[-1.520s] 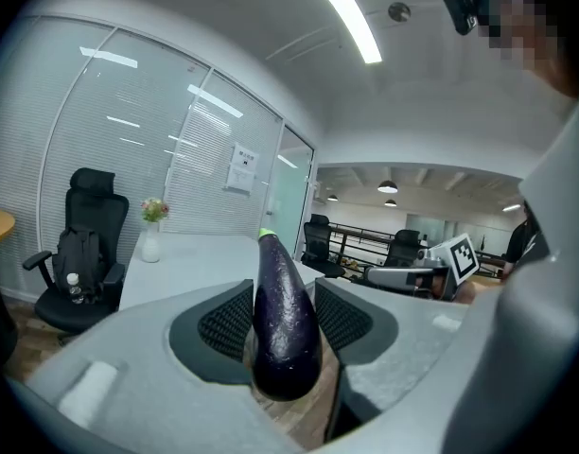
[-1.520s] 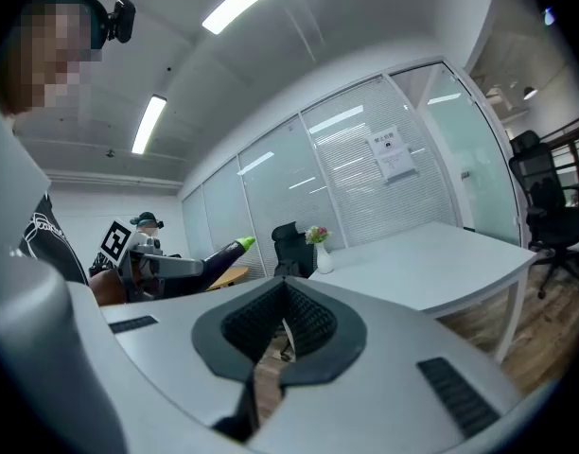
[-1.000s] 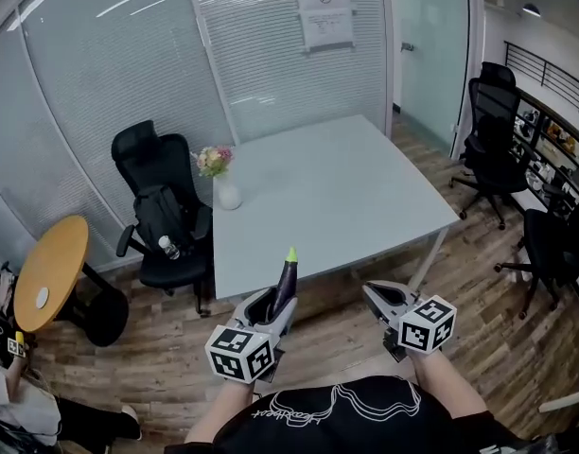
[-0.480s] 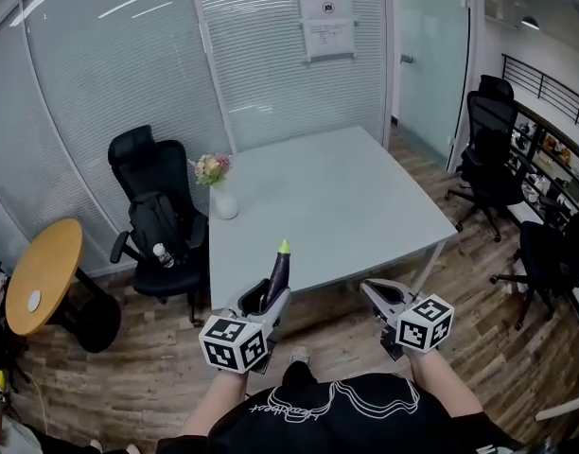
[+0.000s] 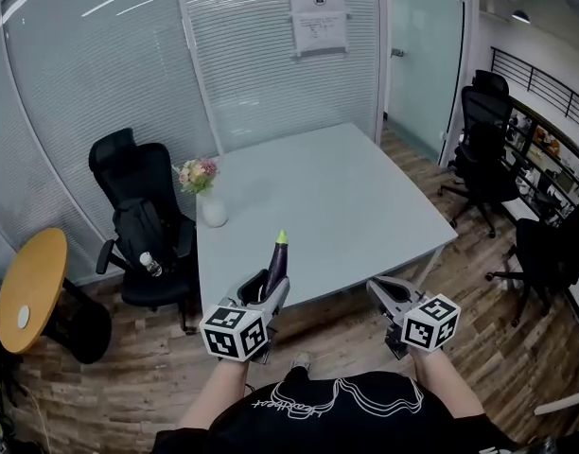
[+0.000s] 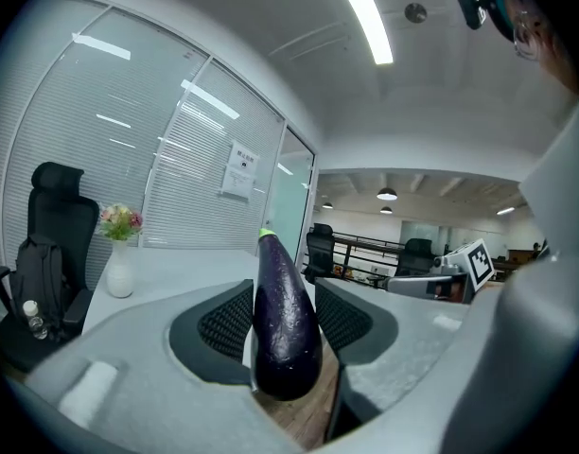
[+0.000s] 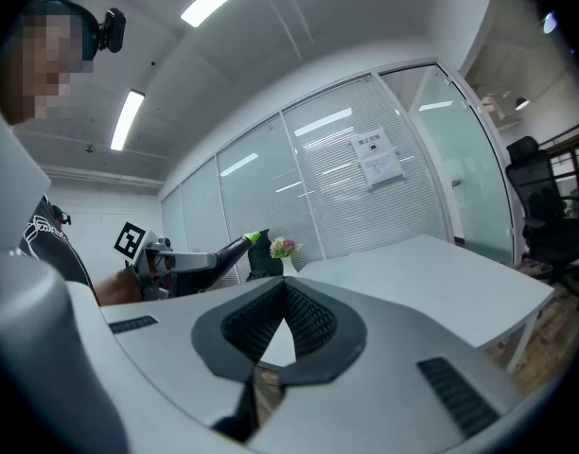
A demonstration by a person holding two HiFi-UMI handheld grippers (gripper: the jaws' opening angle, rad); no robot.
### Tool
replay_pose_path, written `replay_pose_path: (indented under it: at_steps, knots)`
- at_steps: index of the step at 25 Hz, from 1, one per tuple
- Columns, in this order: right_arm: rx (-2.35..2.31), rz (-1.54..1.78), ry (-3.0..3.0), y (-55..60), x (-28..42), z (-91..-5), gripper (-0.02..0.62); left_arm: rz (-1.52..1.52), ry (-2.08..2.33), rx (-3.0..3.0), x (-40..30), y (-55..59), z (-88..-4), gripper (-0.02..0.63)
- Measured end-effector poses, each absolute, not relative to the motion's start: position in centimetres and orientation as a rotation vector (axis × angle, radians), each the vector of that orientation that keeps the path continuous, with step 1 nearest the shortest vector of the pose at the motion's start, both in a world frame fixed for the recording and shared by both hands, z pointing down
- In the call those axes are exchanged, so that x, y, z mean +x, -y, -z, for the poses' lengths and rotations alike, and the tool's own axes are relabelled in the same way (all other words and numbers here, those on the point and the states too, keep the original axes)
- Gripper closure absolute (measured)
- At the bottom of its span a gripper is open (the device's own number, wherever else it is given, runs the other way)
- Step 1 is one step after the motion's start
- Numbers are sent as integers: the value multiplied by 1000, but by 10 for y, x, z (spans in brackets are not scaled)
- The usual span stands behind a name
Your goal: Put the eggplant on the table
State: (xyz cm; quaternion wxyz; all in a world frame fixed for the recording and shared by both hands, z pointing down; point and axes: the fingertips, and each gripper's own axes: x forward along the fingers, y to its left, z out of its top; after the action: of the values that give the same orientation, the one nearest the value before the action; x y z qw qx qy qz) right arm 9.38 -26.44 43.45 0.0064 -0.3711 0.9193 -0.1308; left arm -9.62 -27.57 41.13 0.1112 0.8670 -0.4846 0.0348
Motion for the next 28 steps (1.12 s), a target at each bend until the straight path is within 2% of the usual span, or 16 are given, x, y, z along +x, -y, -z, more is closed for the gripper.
replay_pose_path:
  at_steps: [20, 28]
  knots:
    - [-1326, 529, -2821, 387, 94, -465, 586, -266, 1365, 2421, -114, 464, -495, 396]
    - [-1364, 621, -2841, 398, 90, -499, 586, -335, 1319, 2332, -121, 503, -560, 396]
